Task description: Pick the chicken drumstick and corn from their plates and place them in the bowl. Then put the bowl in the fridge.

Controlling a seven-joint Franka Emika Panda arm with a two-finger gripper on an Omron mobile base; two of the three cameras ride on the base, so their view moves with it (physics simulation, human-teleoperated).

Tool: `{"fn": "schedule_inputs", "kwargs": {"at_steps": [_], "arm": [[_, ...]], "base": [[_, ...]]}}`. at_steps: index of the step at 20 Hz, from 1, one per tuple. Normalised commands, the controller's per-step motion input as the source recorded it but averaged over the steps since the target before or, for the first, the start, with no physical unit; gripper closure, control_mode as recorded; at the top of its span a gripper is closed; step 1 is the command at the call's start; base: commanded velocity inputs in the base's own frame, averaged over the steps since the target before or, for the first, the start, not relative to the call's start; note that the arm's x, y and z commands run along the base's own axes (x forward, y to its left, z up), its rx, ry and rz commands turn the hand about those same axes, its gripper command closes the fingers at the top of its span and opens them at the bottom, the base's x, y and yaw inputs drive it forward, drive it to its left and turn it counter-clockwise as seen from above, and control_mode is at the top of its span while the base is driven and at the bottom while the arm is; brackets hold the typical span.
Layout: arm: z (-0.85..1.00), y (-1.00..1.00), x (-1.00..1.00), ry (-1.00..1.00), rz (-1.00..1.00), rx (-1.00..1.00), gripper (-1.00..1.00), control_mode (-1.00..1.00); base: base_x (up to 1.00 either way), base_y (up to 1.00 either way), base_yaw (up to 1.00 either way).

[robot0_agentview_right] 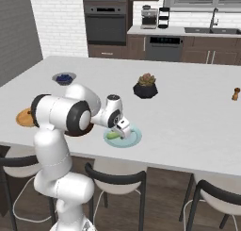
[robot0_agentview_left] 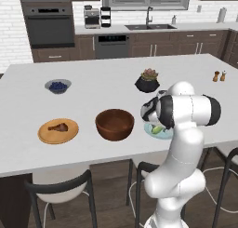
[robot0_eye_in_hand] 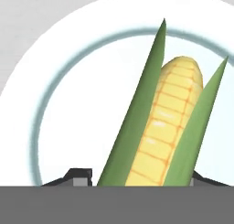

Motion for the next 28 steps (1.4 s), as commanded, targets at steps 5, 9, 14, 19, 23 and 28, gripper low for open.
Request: {"fn": "schedule_inputs", "kwargs": {"at_steps": [5,9,14,19,23,28], "arm": [[0.80,0.04,-0.58,-0.12,0.08,0.02,1.00,-1.00],[1.00,0.24,-0.69,-0.05,0.12,0.00,1.00,-1.00],[1.00,0.69,-0.44,0.00,0.11,0.00,1.00,-1.00],[0.90,0.99,-0.01,0.07,0.11,0.00,1.00,-1.00],[0.40,1.00,0.32,0.12,0.07,0.00,1.00,-1.00],[0.02,0.97,0.57,0.13,0.08,0.00,1.00,-1.00]], "base": [[0.00,0.00,0.00],[0.00,0.00,0.00],[0.00,0.00,0.00],[0.00,0.00,0.00],[0.00,0.00,0.00],[0.00,0.00,0.00]]}}
